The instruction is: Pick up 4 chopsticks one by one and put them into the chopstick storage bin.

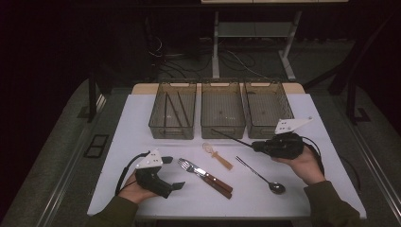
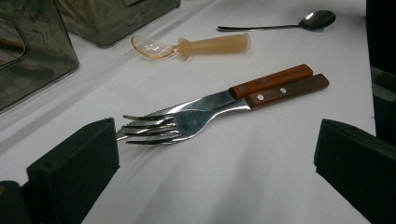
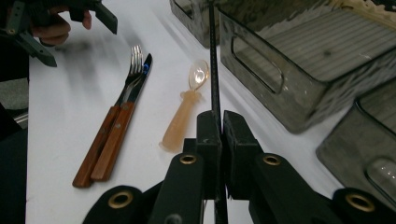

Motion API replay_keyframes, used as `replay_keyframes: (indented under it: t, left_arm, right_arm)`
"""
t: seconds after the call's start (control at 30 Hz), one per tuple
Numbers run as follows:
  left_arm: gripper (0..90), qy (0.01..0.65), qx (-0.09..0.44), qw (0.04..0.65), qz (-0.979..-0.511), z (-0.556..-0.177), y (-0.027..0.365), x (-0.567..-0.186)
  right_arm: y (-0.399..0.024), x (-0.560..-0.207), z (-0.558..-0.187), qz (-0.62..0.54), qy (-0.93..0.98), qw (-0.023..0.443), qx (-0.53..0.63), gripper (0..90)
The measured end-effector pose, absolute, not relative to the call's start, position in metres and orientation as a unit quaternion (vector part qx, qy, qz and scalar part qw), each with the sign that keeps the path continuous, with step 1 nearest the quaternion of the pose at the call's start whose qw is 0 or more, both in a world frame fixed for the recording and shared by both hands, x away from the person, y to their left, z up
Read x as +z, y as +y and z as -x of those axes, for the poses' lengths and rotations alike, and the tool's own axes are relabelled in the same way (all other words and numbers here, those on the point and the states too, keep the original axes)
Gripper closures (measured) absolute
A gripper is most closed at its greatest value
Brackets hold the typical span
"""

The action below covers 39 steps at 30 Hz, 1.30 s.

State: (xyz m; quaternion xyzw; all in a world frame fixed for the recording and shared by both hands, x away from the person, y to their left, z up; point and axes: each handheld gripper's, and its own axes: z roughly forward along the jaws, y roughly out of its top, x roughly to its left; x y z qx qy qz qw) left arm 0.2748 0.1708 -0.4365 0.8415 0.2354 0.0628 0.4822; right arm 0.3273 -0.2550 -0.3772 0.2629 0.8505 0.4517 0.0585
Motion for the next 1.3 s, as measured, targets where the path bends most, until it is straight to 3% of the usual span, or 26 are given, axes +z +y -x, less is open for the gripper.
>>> replay_keyframes:
  t: [1.3]
  left_arm:
    - [0.0, 0.24, 0.058, 0.497, -0.832, -0.272, 0.17, -0.434]
  right_arm:
    - [-0.155, -0.344, -0.387, -0.285, 0.845, 0.08, 0.444, 85.9]
